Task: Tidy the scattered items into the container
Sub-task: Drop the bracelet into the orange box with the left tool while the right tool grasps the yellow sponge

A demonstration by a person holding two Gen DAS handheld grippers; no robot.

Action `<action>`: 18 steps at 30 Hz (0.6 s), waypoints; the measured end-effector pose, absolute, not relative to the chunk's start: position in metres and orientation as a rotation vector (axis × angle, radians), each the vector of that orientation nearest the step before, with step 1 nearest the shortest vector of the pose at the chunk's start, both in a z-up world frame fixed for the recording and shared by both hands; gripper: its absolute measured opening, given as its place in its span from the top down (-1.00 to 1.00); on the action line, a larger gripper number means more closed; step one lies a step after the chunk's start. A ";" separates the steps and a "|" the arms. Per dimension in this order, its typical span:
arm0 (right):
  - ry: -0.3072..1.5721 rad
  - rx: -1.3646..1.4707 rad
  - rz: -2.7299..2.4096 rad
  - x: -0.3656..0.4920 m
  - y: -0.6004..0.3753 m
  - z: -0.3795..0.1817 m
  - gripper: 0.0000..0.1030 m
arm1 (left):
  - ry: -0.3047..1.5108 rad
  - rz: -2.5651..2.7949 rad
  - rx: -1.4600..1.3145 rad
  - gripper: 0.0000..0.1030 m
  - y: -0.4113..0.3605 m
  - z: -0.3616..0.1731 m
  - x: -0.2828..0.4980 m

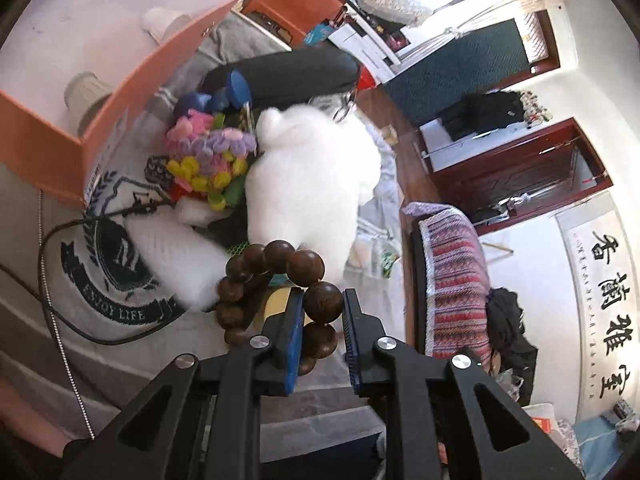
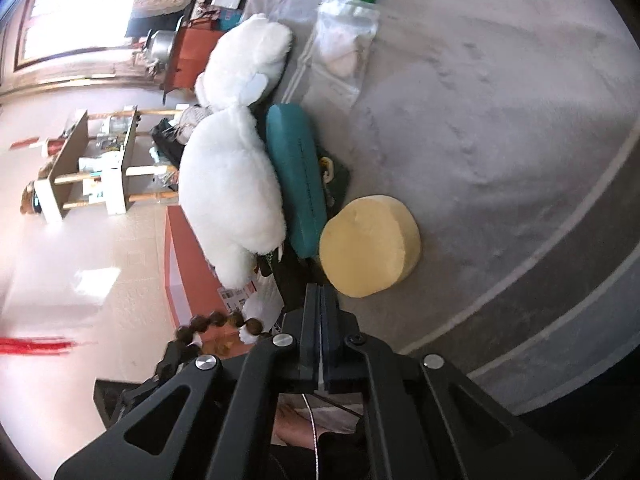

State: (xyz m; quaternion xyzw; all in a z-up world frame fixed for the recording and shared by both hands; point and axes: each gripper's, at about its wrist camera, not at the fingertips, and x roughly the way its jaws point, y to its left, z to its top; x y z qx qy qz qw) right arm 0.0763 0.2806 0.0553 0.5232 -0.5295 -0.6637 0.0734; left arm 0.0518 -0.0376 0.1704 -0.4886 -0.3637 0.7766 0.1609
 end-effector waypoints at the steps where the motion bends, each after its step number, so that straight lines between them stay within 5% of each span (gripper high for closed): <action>1: -1.598 1.606 -1.989 0.076 0.281 0.051 0.57 | -1.050 2.214 -1.383 0.70 -0.041 0.175 0.054; 2: -1.607 1.647 -1.980 0.075 0.281 0.046 0.30 | -1.062 2.210 -1.369 0.70 -0.045 0.180 0.056; 3: -1.600 1.717 -1.977 0.074 0.280 0.041 -0.44 | -1.070 2.210 -1.359 0.70 -0.047 0.184 0.057; 4: -1.588 1.766 -1.987 0.074 0.280 0.038 -0.78 | -1.077 2.209 -1.350 0.70 -0.047 0.190 0.058; 10: -1.557 1.848 -1.964 0.054 0.276 0.015 -0.65 | -1.194 2.207 -1.257 0.70 -0.086 0.229 0.063; 18: -1.530 1.843 -1.924 0.037 0.265 -0.008 -0.76 | -1.237 2.446 -1.104 0.65 -0.194 0.329 0.020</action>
